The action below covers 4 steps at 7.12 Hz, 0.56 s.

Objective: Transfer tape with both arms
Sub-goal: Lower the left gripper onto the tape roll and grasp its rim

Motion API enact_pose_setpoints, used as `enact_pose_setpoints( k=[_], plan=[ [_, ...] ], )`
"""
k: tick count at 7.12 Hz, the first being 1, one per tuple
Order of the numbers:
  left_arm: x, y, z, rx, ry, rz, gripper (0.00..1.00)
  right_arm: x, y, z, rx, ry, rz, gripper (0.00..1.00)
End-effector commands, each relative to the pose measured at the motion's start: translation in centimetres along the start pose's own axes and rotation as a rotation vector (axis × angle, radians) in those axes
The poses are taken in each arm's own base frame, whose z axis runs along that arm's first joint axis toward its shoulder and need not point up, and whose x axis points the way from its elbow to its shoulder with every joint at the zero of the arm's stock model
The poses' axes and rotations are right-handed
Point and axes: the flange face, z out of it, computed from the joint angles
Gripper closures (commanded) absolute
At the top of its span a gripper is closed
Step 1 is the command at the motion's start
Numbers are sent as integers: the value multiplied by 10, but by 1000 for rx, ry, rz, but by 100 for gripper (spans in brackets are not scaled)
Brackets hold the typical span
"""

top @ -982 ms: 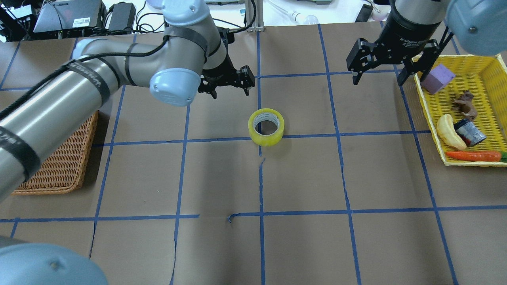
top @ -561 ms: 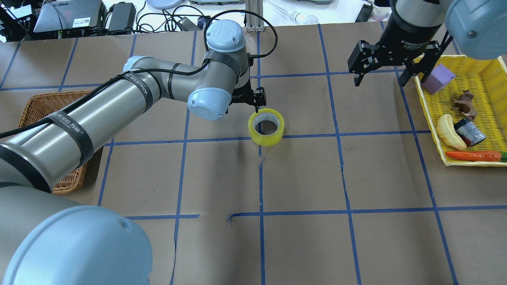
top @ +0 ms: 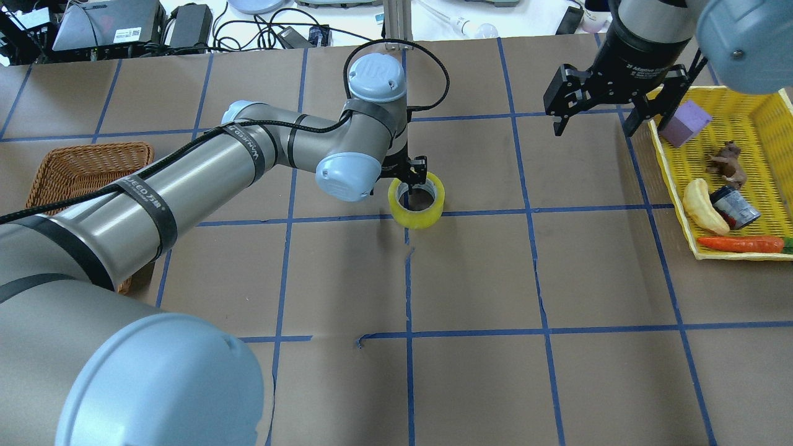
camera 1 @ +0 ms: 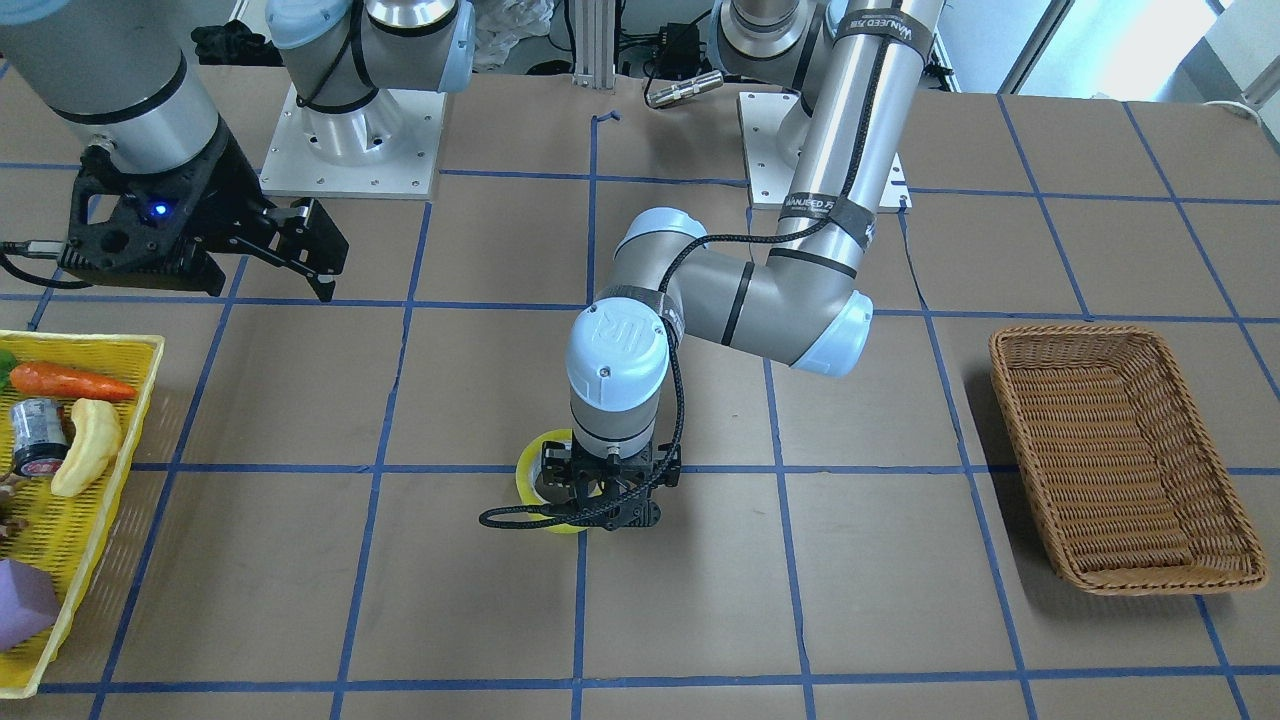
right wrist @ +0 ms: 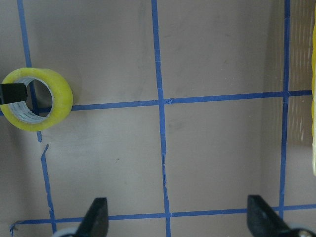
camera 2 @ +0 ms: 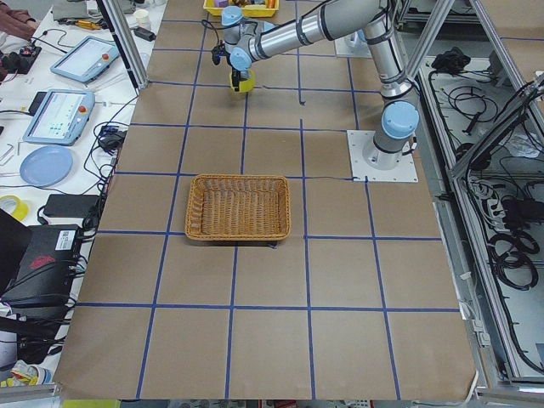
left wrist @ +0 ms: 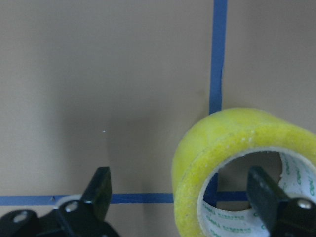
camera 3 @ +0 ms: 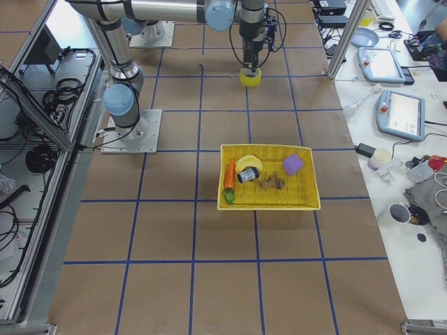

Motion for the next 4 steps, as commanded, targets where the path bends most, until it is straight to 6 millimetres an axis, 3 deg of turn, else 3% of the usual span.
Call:
enact_pose_setpoints(
  k=[1,2,4],
  plan=[
    [2,2,3,-5,2,-7,85,-1,1,1,-3,1,-1,0],
    [4,1,-3,-8,39,-11,100,-1,1,1,-3,1,-1,0],
    [5,2,-20,10,58,-11,100,0,0,1,-3,0,-1,0]
  ],
)
